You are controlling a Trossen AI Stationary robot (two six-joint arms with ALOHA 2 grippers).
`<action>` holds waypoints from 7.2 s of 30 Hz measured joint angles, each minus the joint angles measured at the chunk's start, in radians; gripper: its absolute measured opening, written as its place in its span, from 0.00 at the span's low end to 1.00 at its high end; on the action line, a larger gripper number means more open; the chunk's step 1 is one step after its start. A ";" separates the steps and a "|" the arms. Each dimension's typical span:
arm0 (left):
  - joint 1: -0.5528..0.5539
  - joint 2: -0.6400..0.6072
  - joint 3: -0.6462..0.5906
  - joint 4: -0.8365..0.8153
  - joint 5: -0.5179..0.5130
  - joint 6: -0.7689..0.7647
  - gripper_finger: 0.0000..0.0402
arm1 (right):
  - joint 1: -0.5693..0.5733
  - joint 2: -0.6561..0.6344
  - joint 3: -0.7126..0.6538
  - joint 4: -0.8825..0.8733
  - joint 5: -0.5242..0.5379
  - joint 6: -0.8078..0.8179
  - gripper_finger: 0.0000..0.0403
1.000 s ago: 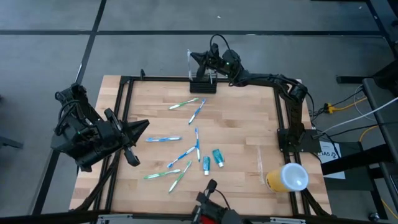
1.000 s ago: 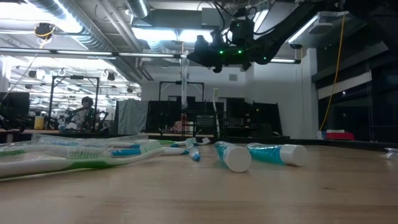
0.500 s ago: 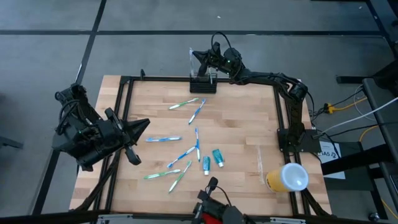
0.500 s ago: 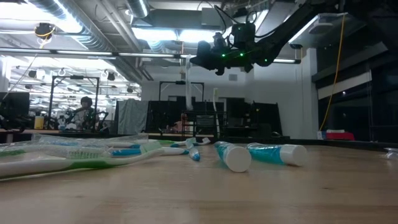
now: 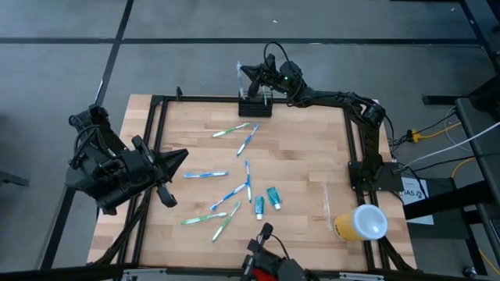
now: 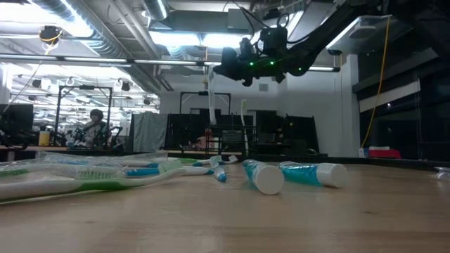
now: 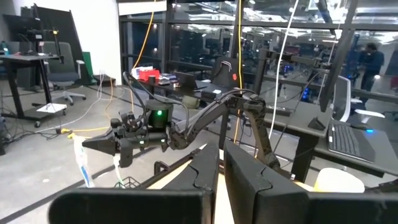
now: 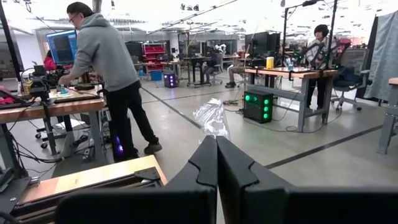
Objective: Pick & Place toothbrushing station
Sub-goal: Put the blue toothbrush into the wire organizer
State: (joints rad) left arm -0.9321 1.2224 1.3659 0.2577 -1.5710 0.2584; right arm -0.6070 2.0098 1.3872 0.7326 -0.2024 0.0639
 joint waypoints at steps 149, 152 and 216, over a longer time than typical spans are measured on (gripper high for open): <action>1.113 0.033 -0.363 -0.767 1.409 -0.501 0.07 | 0.626 -1.047 0.000 -1.293 0.138 0.059 0.17; 1.114 0.088 -0.361 -0.745 1.382 -0.434 0.06 | 0.658 -1.097 0.000 -1.315 0.172 0.060 0.17; 1.380 0.766 0.066 -0.658 1.463 -1.006 0.43 | 1.004 -1.181 0.000 -1.349 0.566 0.217 0.17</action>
State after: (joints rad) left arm 0.4481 1.9888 1.4319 -0.3999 -0.1076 -0.7473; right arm 0.3971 0.8291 1.3869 -0.6162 0.3639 0.2810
